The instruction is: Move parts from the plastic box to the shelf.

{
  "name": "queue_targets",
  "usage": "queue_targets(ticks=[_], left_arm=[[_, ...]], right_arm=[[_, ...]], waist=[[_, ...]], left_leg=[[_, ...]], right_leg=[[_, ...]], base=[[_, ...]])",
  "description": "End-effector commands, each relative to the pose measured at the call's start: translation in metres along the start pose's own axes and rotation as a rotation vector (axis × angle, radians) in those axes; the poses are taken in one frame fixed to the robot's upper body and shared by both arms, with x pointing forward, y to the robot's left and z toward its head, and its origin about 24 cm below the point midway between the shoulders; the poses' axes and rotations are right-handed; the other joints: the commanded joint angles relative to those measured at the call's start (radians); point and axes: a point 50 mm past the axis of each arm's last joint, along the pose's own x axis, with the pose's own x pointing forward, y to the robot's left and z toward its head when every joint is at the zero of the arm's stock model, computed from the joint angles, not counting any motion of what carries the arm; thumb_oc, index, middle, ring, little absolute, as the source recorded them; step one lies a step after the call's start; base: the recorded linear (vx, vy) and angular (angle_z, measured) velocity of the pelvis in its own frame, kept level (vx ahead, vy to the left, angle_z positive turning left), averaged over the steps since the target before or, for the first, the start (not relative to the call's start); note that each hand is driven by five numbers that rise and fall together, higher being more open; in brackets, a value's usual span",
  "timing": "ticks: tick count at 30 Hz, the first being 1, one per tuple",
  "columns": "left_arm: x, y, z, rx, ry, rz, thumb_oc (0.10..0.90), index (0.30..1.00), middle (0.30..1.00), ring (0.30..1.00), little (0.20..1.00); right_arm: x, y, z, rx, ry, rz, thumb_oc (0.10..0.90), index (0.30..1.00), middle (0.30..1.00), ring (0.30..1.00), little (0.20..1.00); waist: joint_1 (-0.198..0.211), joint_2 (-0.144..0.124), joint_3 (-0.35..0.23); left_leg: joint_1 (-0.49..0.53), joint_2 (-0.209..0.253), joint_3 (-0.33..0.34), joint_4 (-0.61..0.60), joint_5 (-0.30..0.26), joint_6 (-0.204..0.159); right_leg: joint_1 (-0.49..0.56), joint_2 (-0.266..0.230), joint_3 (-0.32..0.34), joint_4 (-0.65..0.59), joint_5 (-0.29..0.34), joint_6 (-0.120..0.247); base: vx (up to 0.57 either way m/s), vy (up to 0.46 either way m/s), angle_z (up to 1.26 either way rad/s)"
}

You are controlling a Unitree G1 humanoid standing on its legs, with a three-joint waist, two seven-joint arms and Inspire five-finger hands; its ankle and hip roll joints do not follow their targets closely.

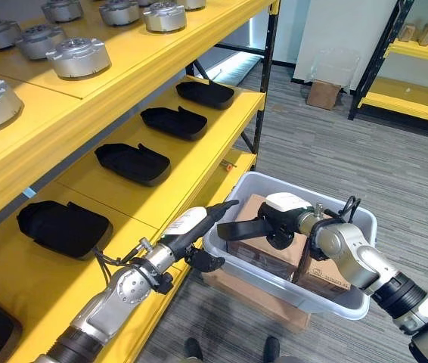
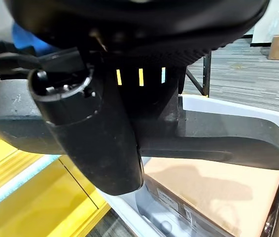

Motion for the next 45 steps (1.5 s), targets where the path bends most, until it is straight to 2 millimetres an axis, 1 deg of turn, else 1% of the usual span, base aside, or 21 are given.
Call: queue_targets(ticks=[1,7,14,19,24,29,36,38,39,45], left_arm=[[0.023,0.028,0.029,0.028,-0.176,0.167,0.900,1.000,1.000,1.000,1.000],[0.027,0.022,0.025,0.049,-0.161,0.165,0.900,1.000,1.000,1.000,1.000],[0.035,0.015,0.021,0.074,-0.130,0.148,0.900,1.000,1.000,1.000,1.000],[0.043,0.011,0.023,0.097,-0.141,0.134,0.900,1.000,1.000,1.000,1.000],[0.048,0.005,0.023,0.102,-0.135,0.121,0.900,1.000,1.000,1.000,1.000],[0.047,0.004,0.017,0.098,-0.083,0.133,0.900,1.000,1.000,1.000,1.000],[0.049,0.002,0.016,0.202,-0.079,0.127,0.900,1.000,1.000,1.000,1.000],[0.049,0.003,0.018,0.274,-0.100,0.147,0.900,1.000,1.000,1.000,1.000],[0.049,0.002,0.017,0.283,-0.100,0.149,0.900,1.000,1.000,1.000,1.000],[0.043,0.010,0.008,0.385,-0.080,0.223,0.900,1.000,1.000,1.000,1.000]], right_arm=[[0.002,-0.069,0.028,-0.095,-0.132,-0.296,0.400,0.300,0.300,0.300,0.300],[0.010,-0.064,0.036,-0.093,-0.176,-0.281,0.400,0.300,0.300,0.300,0.300],[0.014,-0.061,0.048,-0.097,-0.230,-0.268,0.400,0.300,0.300,0.300,0.300],[0.018,-0.059,0.057,-0.096,-0.270,-0.269,0.400,0.300,0.300,0.300,0.300],[0.021,-0.059,0.061,-0.102,-0.281,-0.271,0.400,0.300,0.300,0.300,0.300],[0.022,-0.059,0.064,-0.117,-0.297,-0.270,0.400,0.300,0.300,0.300,0.300],[0.025,-0.062,0.071,-0.143,-0.303,-0.290,0.400,0.300,0.300,0.300,0.300],[0.026,-0.063,0.071,-0.139,-0.297,-0.290,0.400,0.300,0.300,0.300,0.300],[0.026,-0.063,0.071,-0.139,-0.296,-0.291,0.400,0.300,0.300,0.300,0.300],[0.029,-0.062,0.062,-0.124,-0.252,-0.294,0.400,0.300,0.300,0.300,0.300]], waist=[[0.028,-0.037,-0.060],[0.034,-0.041,-0.060],[0.031,-0.042,-0.061],[0.027,-0.044,-0.062],[0.027,-0.044,-0.061],[0.028,-0.043,-0.060],[0.031,-0.042,-0.058],[0.030,-0.042,-0.059],[0.030,-0.042,-0.059],[0.034,-0.040,-0.057]], left_leg=[[0.062,0.036,-0.051,-0.008,-0.092,-0.036],[0.062,0.034,-0.055,-0.008,-0.093,-0.036],[0.063,0.034,-0.054,-0.008,-0.094,-0.035],[0.064,0.036,-0.050,-0.008,-0.095,-0.036],[0.065,0.036,-0.049,-0.008,-0.096,-0.036],[0.067,0.038,-0.047,-0.008,-0.096,-0.037],[0.069,0.039,-0.045,-0.008,-0.095,-0.038],[0.069,0.040,-0.043,-0.008,-0.095,-0.039],[0.070,0.040,-0.043,-0.008,-0.095,-0.039],[0.069,0.041,-0.044,-0.008,-0.096,-0.040]], right_leg=[[0.036,-0.065,0.053,0.042,-0.098,0.076],[0.039,-0.067,0.051,0.038,-0.097,0.075],[0.038,-0.068,0.052,0.040,-0.097,0.077],[0.036,-0.067,0.055,0.039,-0.096,0.077],[0.037,-0.068,0.056,0.037,-0.096,0.078],[0.037,-0.069,0.055,0.034,-0.094,0.079],[0.037,-0.069,0.055,0.032,-0.091,0.079],[0.037,-0.069,0.055,0.032,-0.091,0.079],[0.037,-0.069,0.055,0.032,-0.091,0.079],[0.036,-0.072,0.054,0.033,-0.092,0.081]], base=[[0.00,0.000,0.00],[0.00,-0.001,0.02],[0.00,0.000,0.00],[0.00,0.000,0.00],[0.00,0.000,0.00],[0.00,0.000,0.00],[0.00,0.000,0.00],[0.00,0.000,0.00],[0.00,0.000,0.00],[0.00,0.000,0.00]])
